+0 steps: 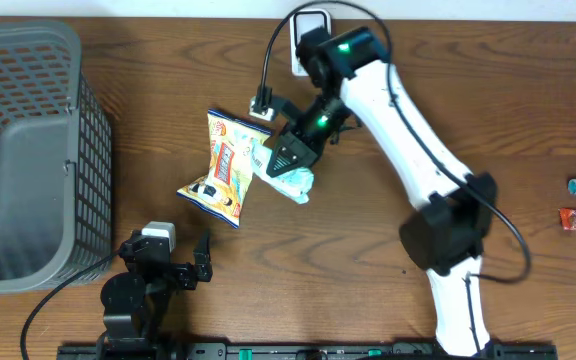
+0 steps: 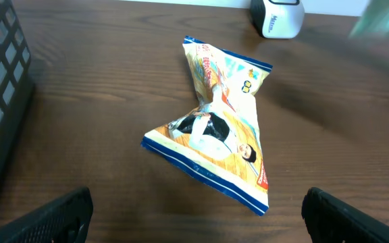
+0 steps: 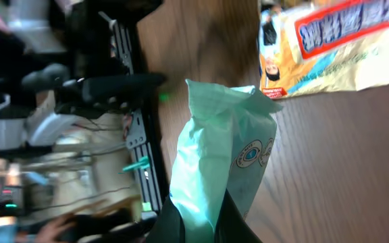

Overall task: Scan the item barcode
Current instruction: 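Pull the mint-green packet out from under the snack bag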

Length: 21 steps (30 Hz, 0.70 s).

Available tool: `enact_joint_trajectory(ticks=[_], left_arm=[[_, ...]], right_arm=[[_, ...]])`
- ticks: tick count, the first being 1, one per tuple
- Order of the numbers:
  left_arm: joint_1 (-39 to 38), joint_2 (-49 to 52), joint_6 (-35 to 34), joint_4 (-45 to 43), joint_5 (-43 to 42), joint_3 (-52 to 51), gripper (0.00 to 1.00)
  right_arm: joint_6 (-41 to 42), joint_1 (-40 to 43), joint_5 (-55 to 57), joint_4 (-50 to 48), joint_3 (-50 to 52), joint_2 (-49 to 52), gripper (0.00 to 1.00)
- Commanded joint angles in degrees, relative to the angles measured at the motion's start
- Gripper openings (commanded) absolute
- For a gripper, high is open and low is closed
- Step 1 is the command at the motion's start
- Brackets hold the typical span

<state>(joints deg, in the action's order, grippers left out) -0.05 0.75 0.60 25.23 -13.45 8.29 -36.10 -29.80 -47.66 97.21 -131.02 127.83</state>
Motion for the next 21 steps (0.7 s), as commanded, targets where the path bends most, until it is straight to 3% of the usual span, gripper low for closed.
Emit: enact_joint_trajectory(ticks=[1, 13, 18, 21], left_arm=[[0.2, -0.09, -0.26, 0.94, -0.48, -0.83, 0.99], [0.2, -0.09, -0.26, 0.94, -0.48, -0.83, 0.98], [0.2, -0.09, -0.26, 0.92, -0.48, -0.83, 0.99], [0.2, -0.09, -0.26, 0.94, -0.48, -0.83, 0.98]], right_arm=[[-3.15, -2.73, 2.54, 0.13, 2.71, -7.56, 0.01], [-17.55, -0.46, -3.98, 0.11, 33.16, -23.39, 0.01], [-17.86, 2.01, -3.56, 0.13, 36.74, -24.15, 0.01], [-12.96, 2.89, 0.87, -2.49, 36.74, -24.13, 0.01]])
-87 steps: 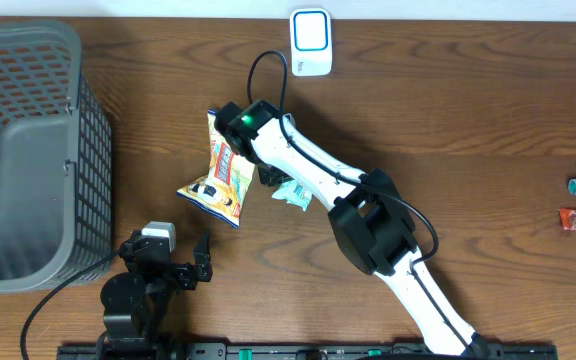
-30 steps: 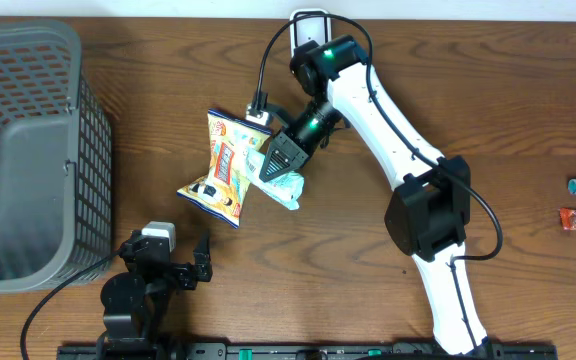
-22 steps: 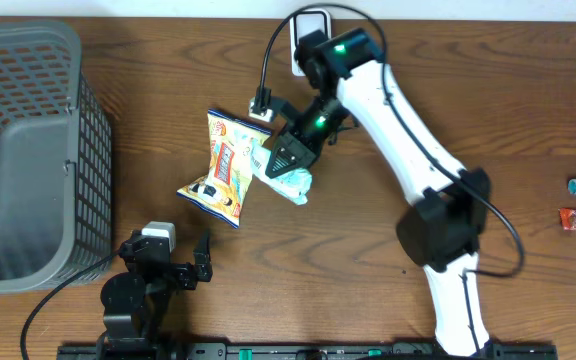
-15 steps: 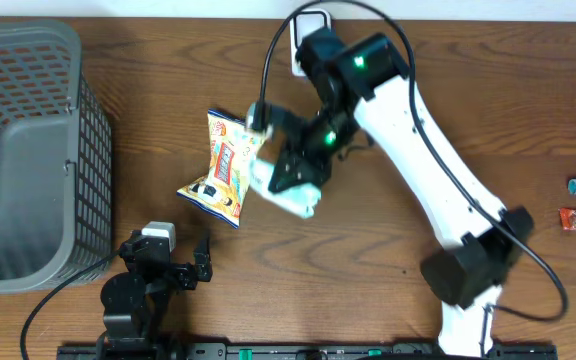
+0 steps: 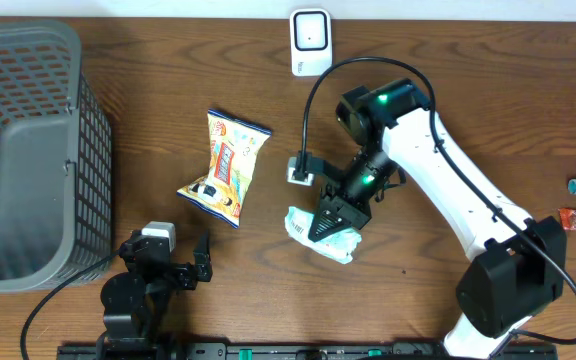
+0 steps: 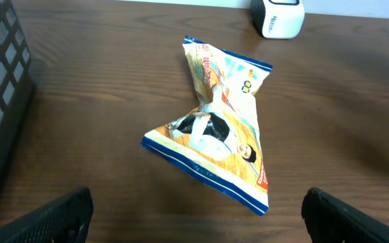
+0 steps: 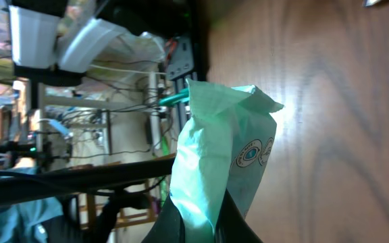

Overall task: Scan the item barcode
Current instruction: 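Pull the mint-green packet out from under the snack bag, then hold the mint-green packet in front of the white scanner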

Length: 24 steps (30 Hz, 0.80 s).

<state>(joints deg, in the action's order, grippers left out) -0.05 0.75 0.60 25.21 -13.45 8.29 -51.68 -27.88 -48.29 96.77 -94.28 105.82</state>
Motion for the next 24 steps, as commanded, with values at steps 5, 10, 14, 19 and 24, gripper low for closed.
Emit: enact_joint_trajectory(ticks=[5, 10, 14, 19, 24], left_arm=[[0.2, -0.09, -0.26, 0.96, -0.48, -0.83, 0.99], [0.2, -0.09, -0.26, 0.96, -0.48, -0.83, 0.98], [0.2, -0.09, -0.26, 0.96, -0.48, -0.83, 0.99], [0.2, -0.09, -0.26, 0.94, -0.48, -0.83, 0.99], [0.2, -0.09, -0.26, 0.96, -0.48, -0.83, 0.99]], right_arm=[[26.82, 0.59, 23.34, -21.03, 0.0, -1.79, 0.01], [38.38, -1.27, 45.64, -36.87, 0.0, -1.42, 0.01], [38.4, -1.05, 54.21, -45.51, 0.0, -0.55, 0.01], [36.94, -0.22, 63.34, -52.61, -0.13, 2.19, 0.01], [31.12, -0.2, 73.11, -59.39, -4.5, 8.5, 0.01]])
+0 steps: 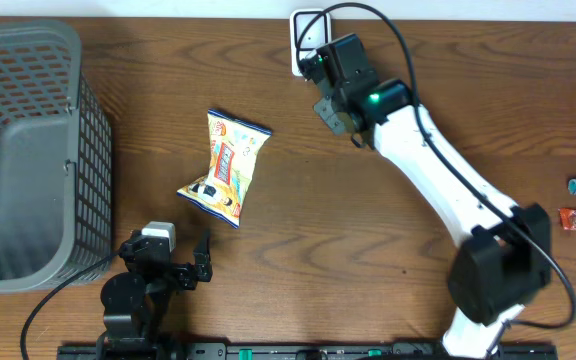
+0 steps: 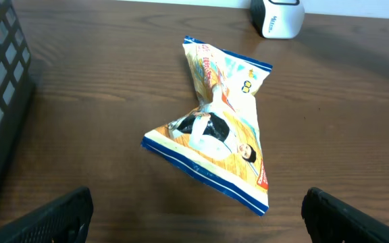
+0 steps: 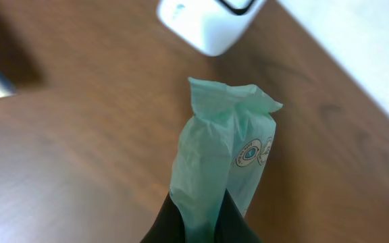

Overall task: Scan the item barcode
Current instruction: 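Hold the mint-green packet in front of the white scanner, then carry the mint-green packet right and drop it at the table edge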

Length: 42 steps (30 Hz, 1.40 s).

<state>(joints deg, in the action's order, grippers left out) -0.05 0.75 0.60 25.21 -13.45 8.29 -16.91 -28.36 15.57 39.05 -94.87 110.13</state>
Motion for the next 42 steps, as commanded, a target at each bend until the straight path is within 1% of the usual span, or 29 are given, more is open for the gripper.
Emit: enact_joint_trajectory(ticks=[1, 3, 8, 9, 13, 15, 16, 19, 23, 26, 29, 34, 38, 42], left_arm=[[0.2, -0.09, -0.26, 0.96, -0.48, -0.83, 0.99], [0.2, -0.09, -0.26, 0.96, -0.48, -0.83, 0.99], [0.2, -0.09, -0.26, 0.96, -0.48, -0.83, 0.99], [0.2, -0.09, -0.26, 0.96, -0.48, -0.83, 0.99], [0.2, -0.09, -0.26, 0.96, -0.48, -0.83, 0.99], [0.2, -0.09, -0.26, 0.96, -0.48, -0.83, 0.99], [0.2, -0.09, -0.26, 0.96, -0.48, -0.83, 0.99], [0.2, -0.09, -0.26, 0.96, -0.48, -0.83, 0.99], [0.2, -0.09, -0.26, 0.96, -0.48, -0.83, 0.99], [0.2, -0.09, -0.26, 0.94, -0.48, -0.83, 0.98], [0.2, -0.09, -0.26, 0.96, -0.48, -0.83, 0.98], [0.2, -0.09, -0.26, 0.96, -0.48, -0.83, 0.99], [0.2, -0.09, -0.26, 0.96, -0.48, -0.83, 0.99], [0.2, -0.09, -0.26, 0.94, -0.48, -0.83, 0.99]], right_arm=[[-4.52, 0.31, 9.84, -1.97, -5.6, 5.6, 0.01], [-6.67, 0.37, 11.89, -2.47, -10.16, 9.4, 0.01], [-12.9, 0.48, 20.09, -2.89, -26.12, 22.32, 0.01], [-15.52, 0.57, 22.45, -2.95, -32.41, 27.45, 0.01], [-21.66, 0.44, 28.3, -3.65, -41.29, 36.26, 0.01], [-25.51, 0.33, 32.65, -6.19, -42.97, 39.32, 0.01], [-25.7, 0.28, 33.94, -8.48, -42.97, 40.28, 0.01], [-25.0, -0.02, 31.47, -10.29, -42.97, 41.57, 0.01], [-25.88, -0.55, 31.5, -12.66, -42.97, 41.62, 0.01], [-25.99, -0.61, 32.52, -12.37, -42.97, 41.62, 0.01], [-22.86, -0.15, 33.81, -9.09, -42.97, 40.96, 0.01], [-13.79, 3.58, 33.14, 4.39, -42.97, 36.39, 0.01], [-4.46, 10.36, 29.4, 15.54, -42.97, 31.67, 0.01], [4.37, 20.7, 24.35, 24.06, -42.97, 29.77, 0.01]])
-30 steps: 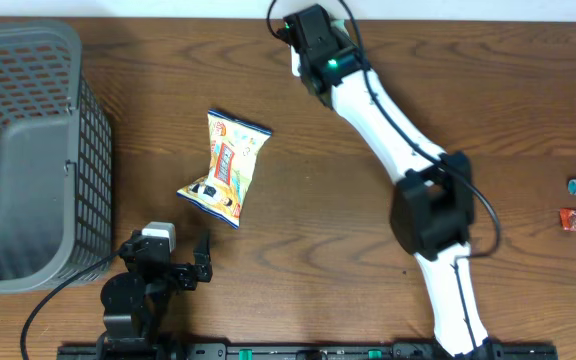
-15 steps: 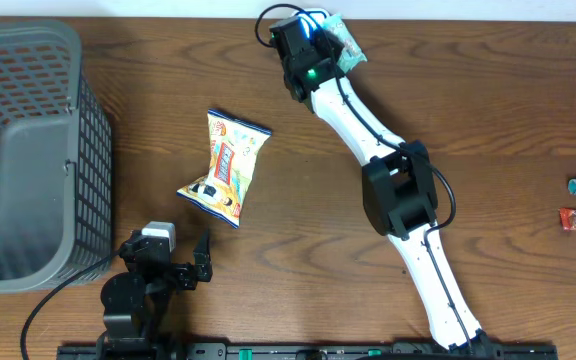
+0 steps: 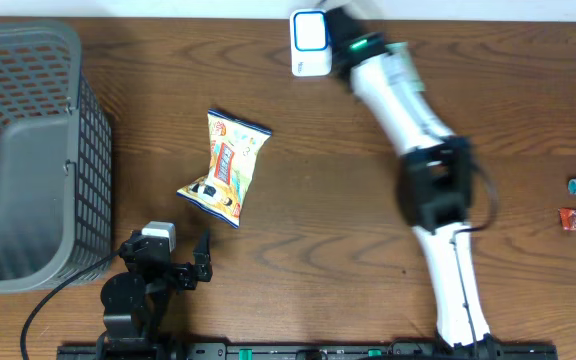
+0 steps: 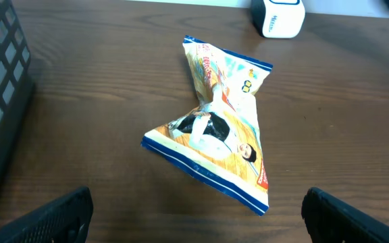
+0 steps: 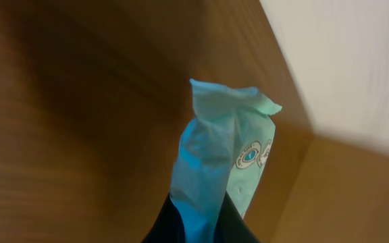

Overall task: Scan the item barcode
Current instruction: 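Carry the mint-green packet right and drop it at the table edge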

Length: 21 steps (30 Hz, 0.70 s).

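Note:
My right gripper (image 5: 198, 217) is shut on a pale green packet (image 5: 225, 152), which stands up from the jaws. Behind the packet the right wrist view shows only brown table, its far edge and a light wall. From overhead the right arm (image 3: 393, 85) reaches, blurred, to the table's far edge just right of the white scanner (image 3: 310, 42); the packet is not visible there. The scanner (image 4: 277, 17) also shows at the top of the left wrist view. My left gripper (image 4: 198, 223) rests open at the near left, holding nothing.
A yellow snack bag (image 3: 225, 167) lies left of centre, just ahead of the left gripper (image 3: 183, 268). A grey mesh basket (image 3: 28, 150) fills the left side. At the right edge lie a blue item and a red wrapper.
The right gripper, still holding the green packet, has moved from just below the scanner to the far table edge beside it. The scanner has left the right wrist view. The left arm is unmoved.
The right gripper held the green packet beside the snack bag, then over the middle of the table nearer the front. Then it was up by the scanner, with the scanner in its wrist view. Now it is at the far edge, facing the wall.

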Available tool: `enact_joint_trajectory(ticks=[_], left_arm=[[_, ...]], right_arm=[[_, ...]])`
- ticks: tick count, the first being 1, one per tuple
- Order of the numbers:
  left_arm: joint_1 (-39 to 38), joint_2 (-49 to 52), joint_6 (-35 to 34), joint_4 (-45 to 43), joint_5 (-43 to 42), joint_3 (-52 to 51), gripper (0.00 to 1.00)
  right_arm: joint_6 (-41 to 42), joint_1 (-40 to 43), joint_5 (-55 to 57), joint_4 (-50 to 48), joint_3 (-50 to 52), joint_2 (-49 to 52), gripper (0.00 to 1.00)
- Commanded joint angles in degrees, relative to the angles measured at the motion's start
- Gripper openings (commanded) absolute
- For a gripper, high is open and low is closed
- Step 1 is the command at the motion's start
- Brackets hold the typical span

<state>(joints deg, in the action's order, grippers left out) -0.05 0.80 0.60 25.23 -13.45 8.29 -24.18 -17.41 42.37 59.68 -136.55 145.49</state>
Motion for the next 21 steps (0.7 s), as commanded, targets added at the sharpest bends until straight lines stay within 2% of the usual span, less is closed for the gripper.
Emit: enact_joint_trajectory(ticks=[1, 4, 10, 13, 14, 17, 18, 21], left_arm=[[0.2, -0.13, -0.26, 0.94, -0.48, -0.83, 0.99], [0.2, -0.13, -0.26, 0.94, -0.48, -0.83, 0.99], [0.2, -0.13, -0.26, 0.92, -0.48, -0.83, 0.99], [0.2, -0.13, -0.26, 0.94, -0.48, -0.83, 0.99], [0.2, -0.13, -0.26, 0.94, -0.48, -0.83, 0.99], [0.2, -0.13, -0.26, 0.94, -0.48, -0.83, 0.99], [0.2, -0.13, -0.28, 0.94, -0.48, -0.83, 0.99], [0.2, -0.13, -0.26, 0.94, -0.48, -0.83, 0.99]], right_arm=[[13.7, 12.68, -3.52, 5.75, -1.25, -5.6, 0.01], [18.99, 22.49, -6.73, 10.27, 1.79, -5.35, 0.01], [25.73, 39.5, -12.72, 11.02, 10.29, -5.35, 0.03], [26.27, 44.65, -17.25, 11.34, 11.13, -5.35, 0.2], [27.34, 45.81, -18.21, 11.58, 10.93, -5.35, 0.29], [31.45, 48.5, -20.83, 13.51, 8.44, -5.55, 0.84], [32.76, 49.07, -22.75, 14.51, 6.86, -5.68, 0.99], [34.03, 49.99, -34.73, 17.92, 0.46, -6.54, 0.99]])
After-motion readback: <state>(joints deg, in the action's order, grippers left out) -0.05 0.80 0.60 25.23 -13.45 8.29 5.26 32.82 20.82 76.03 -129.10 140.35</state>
